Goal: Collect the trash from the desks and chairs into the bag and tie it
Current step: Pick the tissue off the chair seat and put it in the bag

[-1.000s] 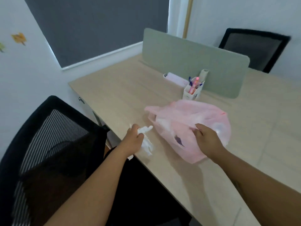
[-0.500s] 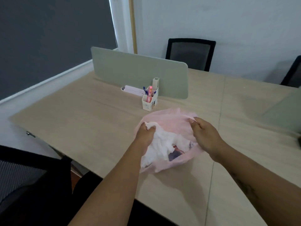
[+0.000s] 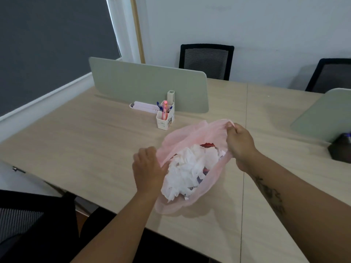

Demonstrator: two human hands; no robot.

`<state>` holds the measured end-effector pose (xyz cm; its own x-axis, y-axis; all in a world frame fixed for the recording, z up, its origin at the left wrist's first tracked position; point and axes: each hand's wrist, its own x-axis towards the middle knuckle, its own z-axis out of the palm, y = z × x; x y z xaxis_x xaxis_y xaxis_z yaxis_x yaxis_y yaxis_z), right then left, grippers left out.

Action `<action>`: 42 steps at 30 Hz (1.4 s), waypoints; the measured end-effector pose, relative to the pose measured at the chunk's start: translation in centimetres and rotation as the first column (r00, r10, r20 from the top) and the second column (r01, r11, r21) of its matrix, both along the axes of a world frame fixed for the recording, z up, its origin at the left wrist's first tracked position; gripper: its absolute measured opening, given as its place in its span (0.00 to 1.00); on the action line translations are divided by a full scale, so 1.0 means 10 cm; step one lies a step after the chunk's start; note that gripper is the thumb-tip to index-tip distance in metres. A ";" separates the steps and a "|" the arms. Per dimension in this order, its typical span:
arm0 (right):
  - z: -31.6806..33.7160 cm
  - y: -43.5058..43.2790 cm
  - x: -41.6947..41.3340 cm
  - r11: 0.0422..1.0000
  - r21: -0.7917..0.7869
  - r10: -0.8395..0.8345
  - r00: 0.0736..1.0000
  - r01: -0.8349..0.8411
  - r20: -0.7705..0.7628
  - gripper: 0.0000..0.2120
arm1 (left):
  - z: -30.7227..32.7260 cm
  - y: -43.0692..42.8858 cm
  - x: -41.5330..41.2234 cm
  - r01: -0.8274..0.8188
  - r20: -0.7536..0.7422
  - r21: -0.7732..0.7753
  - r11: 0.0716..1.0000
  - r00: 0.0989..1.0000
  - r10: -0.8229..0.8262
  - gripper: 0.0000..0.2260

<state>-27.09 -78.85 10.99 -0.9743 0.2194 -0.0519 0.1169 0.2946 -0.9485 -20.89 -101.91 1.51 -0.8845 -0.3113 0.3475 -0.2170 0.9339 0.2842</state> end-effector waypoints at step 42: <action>0.62 -1.06 -0.25 0.758 0.564 0.536 0.805 -0.326 -0.255 0.15 | 0.72 -2.23 3.20 -0.908 0.484 0.161 0.386 0.413 0.771 0.34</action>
